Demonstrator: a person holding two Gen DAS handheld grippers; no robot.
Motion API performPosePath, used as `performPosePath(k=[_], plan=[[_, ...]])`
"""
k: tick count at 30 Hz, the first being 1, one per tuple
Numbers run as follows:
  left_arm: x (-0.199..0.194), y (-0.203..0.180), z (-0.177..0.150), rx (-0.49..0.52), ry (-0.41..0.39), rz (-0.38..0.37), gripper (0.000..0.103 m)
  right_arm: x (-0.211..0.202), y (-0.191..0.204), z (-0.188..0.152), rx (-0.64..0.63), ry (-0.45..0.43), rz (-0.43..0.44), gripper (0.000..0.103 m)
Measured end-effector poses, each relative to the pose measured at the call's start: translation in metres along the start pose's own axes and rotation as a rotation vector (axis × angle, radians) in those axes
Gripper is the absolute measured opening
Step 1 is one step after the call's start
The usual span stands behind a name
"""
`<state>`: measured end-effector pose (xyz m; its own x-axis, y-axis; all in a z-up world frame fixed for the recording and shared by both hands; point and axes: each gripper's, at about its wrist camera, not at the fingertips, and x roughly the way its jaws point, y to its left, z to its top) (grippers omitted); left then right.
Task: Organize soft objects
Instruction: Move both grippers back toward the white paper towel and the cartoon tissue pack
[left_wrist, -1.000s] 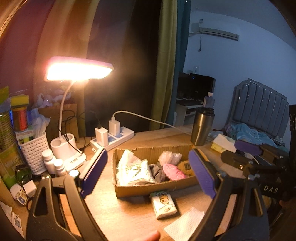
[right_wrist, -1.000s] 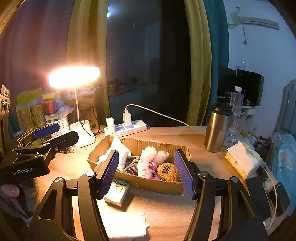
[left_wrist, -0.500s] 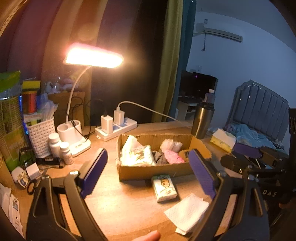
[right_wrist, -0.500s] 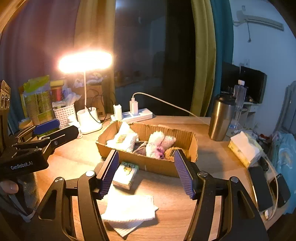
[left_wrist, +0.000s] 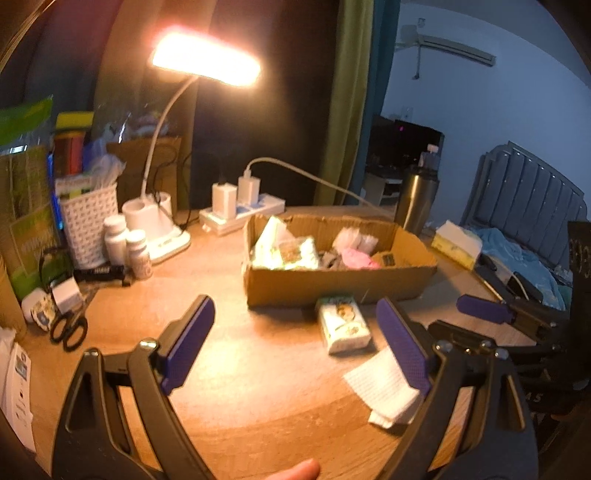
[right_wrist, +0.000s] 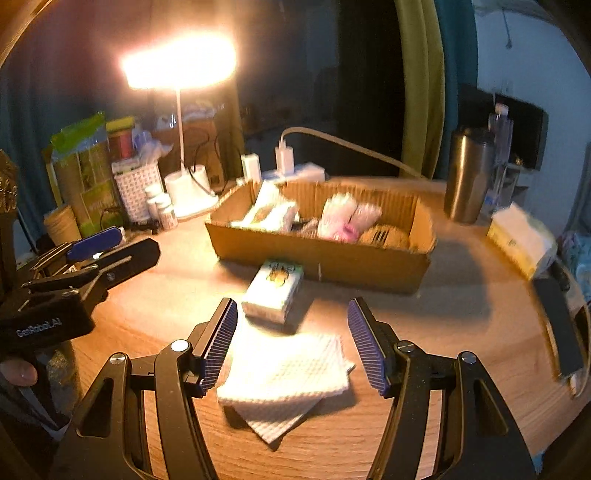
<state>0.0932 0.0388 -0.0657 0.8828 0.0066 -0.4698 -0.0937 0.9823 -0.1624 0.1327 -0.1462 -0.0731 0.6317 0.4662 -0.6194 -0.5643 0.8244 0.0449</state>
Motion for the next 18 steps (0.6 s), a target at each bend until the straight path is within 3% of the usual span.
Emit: performPosePath(k=[18], plan=[[0.023,0.016,-0.027,-0.039,0.092,0.056,0.091,0.052,-0.007,-0.029,-0.001,0.209,0.008,0.066]])
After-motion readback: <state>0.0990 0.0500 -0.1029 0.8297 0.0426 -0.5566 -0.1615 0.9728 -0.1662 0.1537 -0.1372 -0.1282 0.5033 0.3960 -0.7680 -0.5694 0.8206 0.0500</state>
